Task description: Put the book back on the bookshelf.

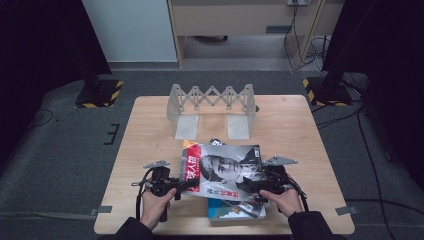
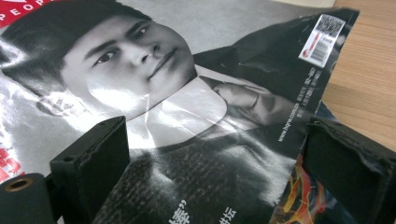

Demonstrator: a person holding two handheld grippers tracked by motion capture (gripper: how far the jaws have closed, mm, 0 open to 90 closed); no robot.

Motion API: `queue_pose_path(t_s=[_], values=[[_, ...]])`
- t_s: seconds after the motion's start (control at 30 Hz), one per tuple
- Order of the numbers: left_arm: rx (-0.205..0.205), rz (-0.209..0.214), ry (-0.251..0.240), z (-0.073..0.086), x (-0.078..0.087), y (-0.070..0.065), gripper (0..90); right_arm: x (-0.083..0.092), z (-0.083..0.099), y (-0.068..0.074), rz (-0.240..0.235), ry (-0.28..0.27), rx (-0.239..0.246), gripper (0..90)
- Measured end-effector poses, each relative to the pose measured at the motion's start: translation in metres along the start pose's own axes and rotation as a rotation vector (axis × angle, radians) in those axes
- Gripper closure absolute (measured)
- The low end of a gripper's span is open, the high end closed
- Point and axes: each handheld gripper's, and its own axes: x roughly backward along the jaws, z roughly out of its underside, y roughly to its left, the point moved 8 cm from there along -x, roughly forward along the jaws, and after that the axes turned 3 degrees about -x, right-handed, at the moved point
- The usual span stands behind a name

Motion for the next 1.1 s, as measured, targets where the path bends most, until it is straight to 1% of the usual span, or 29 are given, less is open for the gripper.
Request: queue_pose_path(t_s=[0.1,0.13,0.2,0.23,0.27,0.33,0.37,0.4,0.43,0.47,0.53,0.57,0.6,0.63,0.67,0.7,0.73,0.77,0.83,0.93,0.97,1.0,1.03,1.07,1.1], values=[[0.017,0.006,-0.018,-0.006,0.002,0.001,73.6,0.001,-0.002,-0.002,-0.006,-0.011,-0.011,9.6],[0.017,0.006,-0.018,-0.006,0.002,0.001,74.4,0.001,-0.002,-0.002,-0.006,-0.011,-0.011,9.6],[0.022,0.004,-0.032,-0.013,0.004,0.000,75.9,0.002,-0.003,-0.003,-0.010,-0.013,-0.023,10.3],[0.022,0.004,-0.032,-0.013,0.004,0.000,76.5,0.002,-0.003,-0.003,-0.010,-0.013,-0.023,10.3],[0.017,0.003,-0.041,-0.018,0.006,-0.001,77.3,0.003,-0.003,-0.005,-0.004,-0.007,-0.032,10.3],[0.021,0.005,-0.049,-0.021,0.007,-0.002,78.0,0.003,-0.003,-0.007,0.001,-0.011,-0.027,10.3],[0.024,0.005,-0.056,-0.024,0.008,-0.002,78.8,0.004,-0.003,-0.008,0.003,-0.011,-0.036,10.3],[0.023,0.005,-0.074,-0.030,0.011,-0.004,80.5,0.006,-0.005,-0.012,0.012,-0.019,-0.040,10.3],[0.023,0.005,-0.074,-0.030,0.011,-0.004,81.2,0.006,-0.005,-0.012,0.012,-0.019,-0.040,10.3],[0.023,0.007,-0.084,-0.033,0.012,-0.005,82.1,0.009,-0.006,-0.017,0.022,-0.028,-0.046,10.3],[0.029,0.011,-0.105,-0.041,0.014,-0.006,82.8,0.010,-0.006,-0.020,0.028,-0.030,-0.049,10.3],[0.028,0.014,-0.125,-0.049,0.015,-0.008,84.2,0.014,-0.008,-0.026,0.046,-0.039,-0.049,10.3],[0.028,0.014,-0.125,-0.049,0.015,-0.008,84.7,0.014,-0.008,-0.026,0.046,-0.039,-0.049,10.3],[0.028,0.014,-0.135,-0.054,0.016,-0.009,85.1,0.017,-0.008,-0.033,0.068,-0.045,-0.048,10.2],[0.024,0.015,-0.141,-0.057,0.016,-0.010,85.3,0.019,-0.008,-0.036,0.079,-0.046,-0.053,10.2],[0.024,0.015,-0.141,-0.057,0.016,-0.010,85.4,0.019,-0.008,-0.036,0.079,-0.046,-0.053,10.2],[0.027,0.010,-0.152,-0.062,0.016,-0.011,85.5,0.022,-0.008,-0.045,0.105,-0.050,-0.056,10.2],[0.027,0.010,-0.152,-0.062,0.016,-0.011,85.6,0.024,-0.007,-0.050,0.118,-0.050,-0.062,10.2],[0.028,0.014,-0.164,-0.069,0.016,-0.013,85.8,0.028,-0.006,-0.059,0.141,-0.053,-0.072,10.2],[0.024,0.016,-0.175,-0.076,0.018,-0.016,85.9,0.033,-0.005,-0.073,0.183,-0.057,-0.073,9.9],[0.024,0.016,-0.175,-0.076,0.018,-0.016,85.9,0.033,-0.005,-0.073,0.183,-0.057,-0.073,9.9],[0.025,0.020,-0.182,-0.079,0.019,-0.017,86.0,0.036,-0.002,-0.083,0.212,-0.054,-0.080,9.8],[0.028,0.024,-0.195,-0.084,0.022,-0.019,86.0,0.037,-0.001,-0.088,0.227,-0.052,-0.076,9.7],[0.027,0.026,-0.204,-0.087,0.023,-0.021,86.0,0.037,0.000,-0.092,0.238,-0.048,-0.079,9.7],[0.027,0.026,-0.204,-0.087,0.023,-0.021,86.0,0.037,0.000,-0.092,0.238,-0.048,-0.079,9.7]])
